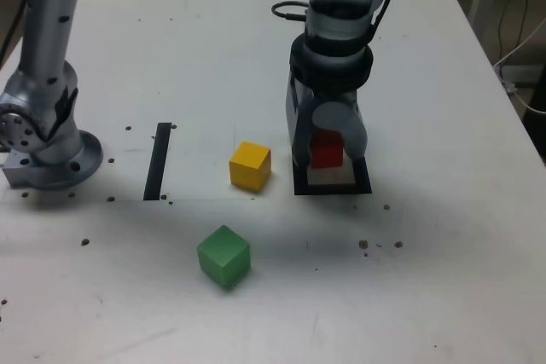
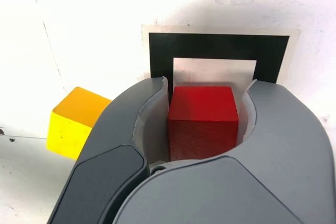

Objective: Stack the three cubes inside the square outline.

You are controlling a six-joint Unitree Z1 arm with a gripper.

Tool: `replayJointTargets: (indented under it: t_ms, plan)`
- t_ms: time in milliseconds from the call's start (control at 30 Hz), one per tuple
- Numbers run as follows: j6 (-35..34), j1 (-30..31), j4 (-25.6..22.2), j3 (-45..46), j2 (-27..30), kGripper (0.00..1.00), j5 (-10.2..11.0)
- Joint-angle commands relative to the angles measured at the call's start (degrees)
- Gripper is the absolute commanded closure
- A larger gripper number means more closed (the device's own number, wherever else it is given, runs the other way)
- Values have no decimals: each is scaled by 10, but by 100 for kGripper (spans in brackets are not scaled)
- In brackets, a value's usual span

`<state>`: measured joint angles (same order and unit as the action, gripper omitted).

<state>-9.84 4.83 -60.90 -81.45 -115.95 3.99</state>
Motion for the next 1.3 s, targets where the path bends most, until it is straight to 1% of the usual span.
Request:
replayJointTargets:
  t_ms: [0,100,267,433,633,833,967,1000,1067,1200,1267]
  plan:
    - [1,-2,-2,0,-4,79,1]
    - [2,-4,-5,0,-5,75,0]
    - [2,-4,-4,1,-3,72,-4]
    - [3,-5,0,4,-5,66,-6]
    - [9,-5,10,4,-10,63,-12]
    - [20,-5,15,3,-14,52,-19]
    - [21,-6,15,4,-15,47,-20]
    - [21,-6,16,5,-15,45,-20]
    - [21,-6,19,7,-15,37,-20]
    - [21,-6,25,10,-14,15,-20]
    - [22,-7,26,11,-13,6,-19]
